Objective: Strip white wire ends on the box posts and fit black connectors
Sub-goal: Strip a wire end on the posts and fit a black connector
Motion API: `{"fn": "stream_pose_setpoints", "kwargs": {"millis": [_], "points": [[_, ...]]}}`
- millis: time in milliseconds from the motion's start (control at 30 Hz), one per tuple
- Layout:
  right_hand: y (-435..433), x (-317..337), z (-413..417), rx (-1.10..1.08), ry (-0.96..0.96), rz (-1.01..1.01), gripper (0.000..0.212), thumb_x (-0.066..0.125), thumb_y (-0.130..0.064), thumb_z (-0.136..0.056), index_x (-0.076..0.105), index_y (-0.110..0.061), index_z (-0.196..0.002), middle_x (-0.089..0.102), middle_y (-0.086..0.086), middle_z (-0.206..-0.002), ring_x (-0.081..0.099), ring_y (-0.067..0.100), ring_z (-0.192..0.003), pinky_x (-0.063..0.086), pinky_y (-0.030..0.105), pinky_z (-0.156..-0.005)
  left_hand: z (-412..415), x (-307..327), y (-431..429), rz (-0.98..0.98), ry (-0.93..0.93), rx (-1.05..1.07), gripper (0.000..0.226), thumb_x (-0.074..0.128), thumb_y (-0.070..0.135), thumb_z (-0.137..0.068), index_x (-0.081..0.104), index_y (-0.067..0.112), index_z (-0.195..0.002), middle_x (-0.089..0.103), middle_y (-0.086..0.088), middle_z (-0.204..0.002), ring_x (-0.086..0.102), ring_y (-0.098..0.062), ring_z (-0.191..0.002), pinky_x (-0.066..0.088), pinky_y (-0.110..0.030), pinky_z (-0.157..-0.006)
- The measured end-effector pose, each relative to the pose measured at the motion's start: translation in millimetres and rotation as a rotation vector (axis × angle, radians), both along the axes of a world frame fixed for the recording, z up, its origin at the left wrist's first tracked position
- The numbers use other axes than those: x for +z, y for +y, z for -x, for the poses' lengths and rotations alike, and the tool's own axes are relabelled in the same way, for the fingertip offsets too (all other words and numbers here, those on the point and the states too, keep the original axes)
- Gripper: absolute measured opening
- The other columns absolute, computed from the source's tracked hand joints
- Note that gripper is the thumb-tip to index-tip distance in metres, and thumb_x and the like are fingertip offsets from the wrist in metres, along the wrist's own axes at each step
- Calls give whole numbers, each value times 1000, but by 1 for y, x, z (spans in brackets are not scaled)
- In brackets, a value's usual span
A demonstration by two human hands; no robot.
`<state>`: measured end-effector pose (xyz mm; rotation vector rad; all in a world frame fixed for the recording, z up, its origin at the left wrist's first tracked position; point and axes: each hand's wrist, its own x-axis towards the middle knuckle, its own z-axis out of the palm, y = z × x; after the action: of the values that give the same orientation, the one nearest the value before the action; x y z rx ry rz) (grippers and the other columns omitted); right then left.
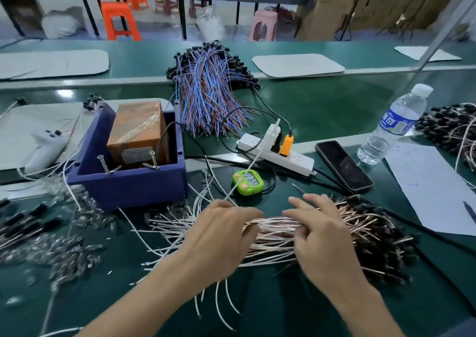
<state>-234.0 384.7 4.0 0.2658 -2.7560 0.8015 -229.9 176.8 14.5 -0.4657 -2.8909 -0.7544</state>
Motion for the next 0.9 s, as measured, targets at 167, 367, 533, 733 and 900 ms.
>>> {"fn": "stream_pose_setpoints", "kwargs": {"millis": [167, 367, 533, 733, 900], "points": [[-78, 16, -2, 242, -107, 141, 36, 62, 1, -82, 82, -26, -97, 72, -17, -106, 59, 1, -110, 44, 14, -99, -14, 28, -51, -113, -143, 90, 23, 60, 36, -94, 72, 49, -109, 75, 24, -95, 63, 1, -83, 46, -20, -71], [-176, 48, 3, 500, -243, 146, 32, 49, -16, -75, 80, -24, -81, 75, -9, -77, 67, 9, -76, 53, 29, -74, -55, 44, -137, -214, -124, 343, 18, 69, 26, -91, 78, 41, -88, 70, 25, -71, 64, -1, -66, 48, -18, -59], [-260, 51, -8, 699, -342, 104, 33, 48, -12, -80, 79, -22, -79, 73, -5, -73, 63, 15, -69, 52, 26, -64, -92, 41, -206, -266, -122, 553, 28, 70, 20, -90, 75, 47, -84, 72, 19, -70, 68, -4, -62, 55, -25, -59], [-351, 49, -29, 891, -418, -7, 31, 52, -6, -84, 79, -22, -86, 74, 0, -74, 62, 11, -61, 55, 30, -57, -130, 26, -275, -179, -63, 886, 19, 71, 26, -86, 78, 43, -85, 69, 25, -69, 63, 8, -67, 52, -13, -66], [-409, 44, -46, 1044, -273, -422, 51, 54, 2, -80, 67, -27, -121, 73, 4, -106, 66, 29, -97, 54, 34, -81, -162, -5, -318, 36, 99, 1071, 14, 80, 15, -77, 82, 23, -88, 76, 0, -106, 68, -21, -101, 51, -33, -91]]}}
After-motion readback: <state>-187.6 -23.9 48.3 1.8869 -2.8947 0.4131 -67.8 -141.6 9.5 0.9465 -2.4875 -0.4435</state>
